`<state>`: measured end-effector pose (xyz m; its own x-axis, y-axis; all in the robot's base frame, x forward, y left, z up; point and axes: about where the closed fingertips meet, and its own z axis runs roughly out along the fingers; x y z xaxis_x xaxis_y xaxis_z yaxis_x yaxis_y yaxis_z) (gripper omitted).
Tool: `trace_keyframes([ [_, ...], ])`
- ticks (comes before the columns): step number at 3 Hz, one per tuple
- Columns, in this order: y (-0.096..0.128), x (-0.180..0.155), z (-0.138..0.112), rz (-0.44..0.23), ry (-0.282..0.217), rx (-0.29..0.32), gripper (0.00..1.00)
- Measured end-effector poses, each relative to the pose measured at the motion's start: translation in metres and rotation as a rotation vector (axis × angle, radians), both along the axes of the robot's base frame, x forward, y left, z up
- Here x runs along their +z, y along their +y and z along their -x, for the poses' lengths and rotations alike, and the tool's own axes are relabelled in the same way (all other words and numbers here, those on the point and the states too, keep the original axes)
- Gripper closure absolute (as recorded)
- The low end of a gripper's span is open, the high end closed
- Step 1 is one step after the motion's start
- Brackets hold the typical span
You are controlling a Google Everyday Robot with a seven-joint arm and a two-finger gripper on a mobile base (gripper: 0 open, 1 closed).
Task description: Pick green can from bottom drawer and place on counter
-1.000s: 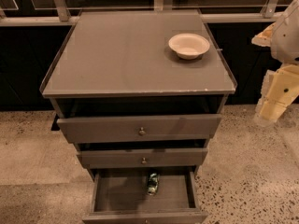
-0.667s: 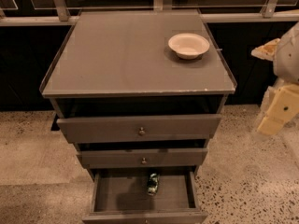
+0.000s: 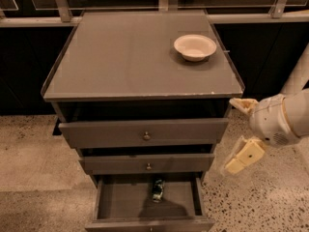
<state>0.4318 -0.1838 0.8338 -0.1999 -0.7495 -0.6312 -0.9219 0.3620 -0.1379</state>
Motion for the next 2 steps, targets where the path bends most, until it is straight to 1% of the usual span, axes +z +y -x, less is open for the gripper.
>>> trace_keyframes([
  [1,0.035,-0.048,-0.027,-0.149,-0.003,-0.042,0.00],
  [2,0.056,-0.091,-0.059,-0.201,0.026,-0.106,0.00],
])
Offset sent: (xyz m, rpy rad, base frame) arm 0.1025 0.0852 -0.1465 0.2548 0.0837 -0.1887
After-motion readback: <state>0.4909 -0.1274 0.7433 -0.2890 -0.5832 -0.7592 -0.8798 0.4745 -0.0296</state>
